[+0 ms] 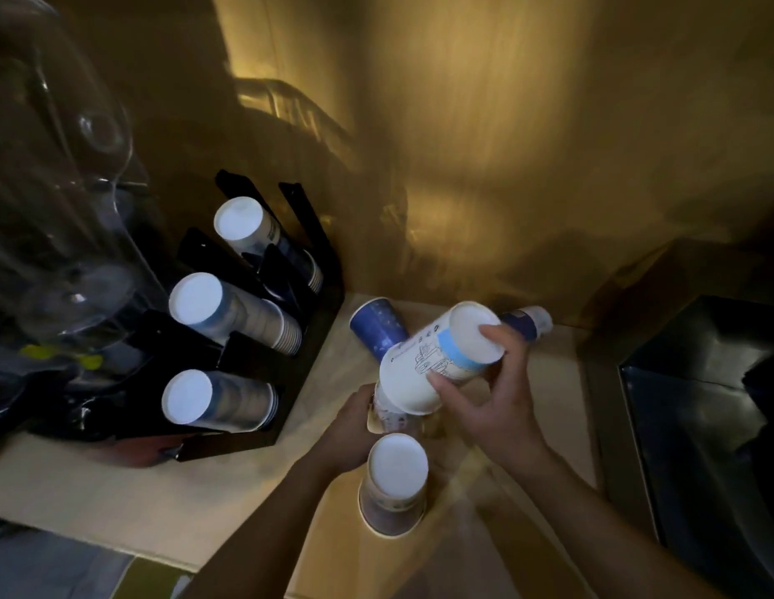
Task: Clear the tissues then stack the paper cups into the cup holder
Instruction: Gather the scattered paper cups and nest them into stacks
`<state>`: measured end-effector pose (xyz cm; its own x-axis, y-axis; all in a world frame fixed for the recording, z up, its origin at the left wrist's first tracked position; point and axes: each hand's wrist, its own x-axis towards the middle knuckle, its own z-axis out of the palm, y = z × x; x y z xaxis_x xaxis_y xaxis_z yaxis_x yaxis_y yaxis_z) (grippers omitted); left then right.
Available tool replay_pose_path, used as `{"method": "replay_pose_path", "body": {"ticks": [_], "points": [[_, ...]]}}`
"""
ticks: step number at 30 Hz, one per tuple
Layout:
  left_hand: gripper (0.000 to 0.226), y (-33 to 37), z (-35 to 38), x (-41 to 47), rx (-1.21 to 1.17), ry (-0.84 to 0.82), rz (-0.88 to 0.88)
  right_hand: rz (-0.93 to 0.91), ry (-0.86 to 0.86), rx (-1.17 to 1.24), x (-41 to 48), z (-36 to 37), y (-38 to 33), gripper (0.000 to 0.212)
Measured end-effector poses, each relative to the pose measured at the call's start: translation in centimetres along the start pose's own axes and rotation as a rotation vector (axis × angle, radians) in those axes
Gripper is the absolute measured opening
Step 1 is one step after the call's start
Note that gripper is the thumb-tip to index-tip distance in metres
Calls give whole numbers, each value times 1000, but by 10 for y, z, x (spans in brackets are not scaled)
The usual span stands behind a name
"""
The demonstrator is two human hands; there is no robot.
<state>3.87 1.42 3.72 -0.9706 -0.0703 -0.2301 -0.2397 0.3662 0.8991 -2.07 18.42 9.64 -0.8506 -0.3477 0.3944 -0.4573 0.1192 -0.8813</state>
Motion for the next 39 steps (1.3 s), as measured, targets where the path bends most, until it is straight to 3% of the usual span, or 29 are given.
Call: {"method": "replay_pose_path", "body": {"ticks": [2, 4, 6, 8, 12, 15, 19, 22, 26, 33, 39], "points": [[76, -3, -4, 0, 2, -25, -5, 25, -106, -87, -4, 9, 10, 68], [53, -7, -7, 2, 75, -41, -12, 24, -297, -292, -7, 15, 25, 58], [33, -14, -10, 3, 223, -8, -130, 15, -528, -538, -12, 19, 43, 55], [28, -21, -11, 3, 245, 85, -263, 77, -671, -579, -15, 18, 53, 60], [32, -5, -10, -2, -25, 261, -267, 119, -689, -505, -15, 19, 60, 60], [41, 10, -10, -4, -82, 309, -166, 97, -617, -527, -14, 22, 59, 49], [41, 16, -17, -7, 259, 223, 5, 55, -582, -526, -11, 34, 56, 34], [44, 13, -26, -6, 477, 123, -6, 15, -611, -579, -3, 48, 56, 30], [54, 1, -40, -4, 766, 186, -18, 2, -621, -590, 14, 62, 57, 35], [67, -5, -57, 13, 936, 295, -153, -136, -718, -750, 51, 88, 50, 56], [70, -9, -47, 24, 990, 348, -182, -110, -762, -818, 54, 93, 47, 65]]}}
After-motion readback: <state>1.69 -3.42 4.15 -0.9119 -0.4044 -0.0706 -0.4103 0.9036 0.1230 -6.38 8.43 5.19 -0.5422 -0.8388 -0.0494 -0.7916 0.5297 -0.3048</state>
